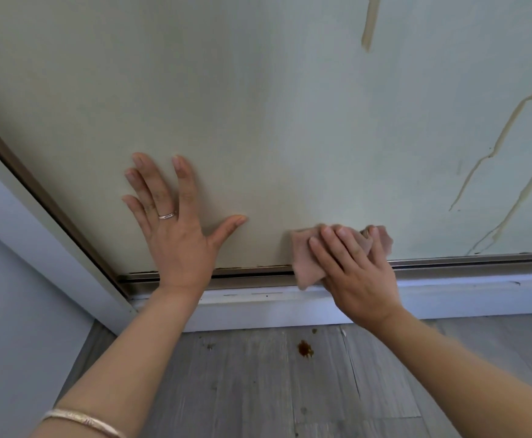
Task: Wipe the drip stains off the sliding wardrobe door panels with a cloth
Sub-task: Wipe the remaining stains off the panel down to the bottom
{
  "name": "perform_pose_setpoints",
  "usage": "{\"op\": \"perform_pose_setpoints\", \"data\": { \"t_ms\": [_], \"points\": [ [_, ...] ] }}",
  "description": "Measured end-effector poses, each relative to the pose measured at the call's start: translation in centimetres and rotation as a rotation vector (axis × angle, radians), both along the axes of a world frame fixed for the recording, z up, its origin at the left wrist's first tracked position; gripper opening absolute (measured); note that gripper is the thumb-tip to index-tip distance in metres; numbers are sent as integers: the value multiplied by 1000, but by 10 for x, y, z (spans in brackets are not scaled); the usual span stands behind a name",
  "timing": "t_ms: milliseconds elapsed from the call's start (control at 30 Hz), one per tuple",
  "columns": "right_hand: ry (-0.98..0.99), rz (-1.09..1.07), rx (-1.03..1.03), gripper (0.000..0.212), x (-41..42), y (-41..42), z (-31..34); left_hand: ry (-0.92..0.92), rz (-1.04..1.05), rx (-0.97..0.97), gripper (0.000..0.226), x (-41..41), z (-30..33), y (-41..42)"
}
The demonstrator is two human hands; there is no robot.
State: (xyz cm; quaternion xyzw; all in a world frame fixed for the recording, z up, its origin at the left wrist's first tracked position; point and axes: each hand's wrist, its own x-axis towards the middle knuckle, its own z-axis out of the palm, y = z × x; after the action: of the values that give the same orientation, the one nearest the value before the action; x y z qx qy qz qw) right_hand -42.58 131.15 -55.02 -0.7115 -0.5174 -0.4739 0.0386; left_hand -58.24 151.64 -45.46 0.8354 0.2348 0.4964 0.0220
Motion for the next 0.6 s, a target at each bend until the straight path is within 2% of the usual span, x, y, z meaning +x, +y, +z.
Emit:
{"op": "perform_pose_setpoints", "data": {
  "t_ms": [133,267,333,400,500,600],
  "points": [
    [-11,17,14,76,1,-2,17,-10,-17,-8,96,1,0,0],
    [53,2,228,68,-2,20,45,-7,-9,-8,97,1,-1,3],
    [76,-16,199,73,-4,17,28,-2,-5,-2,96,2,-1,3],
    [79,-39,105,70,-4,4,8,3,-10,0,95,0,-1,1],
    [42,-31,68,64,-1,-2,23,9,-7,5,95,-1,-2,0],
    [40,17,263,62,2,20,65,2,4,5,94,0,-2,2]
  ]
}}
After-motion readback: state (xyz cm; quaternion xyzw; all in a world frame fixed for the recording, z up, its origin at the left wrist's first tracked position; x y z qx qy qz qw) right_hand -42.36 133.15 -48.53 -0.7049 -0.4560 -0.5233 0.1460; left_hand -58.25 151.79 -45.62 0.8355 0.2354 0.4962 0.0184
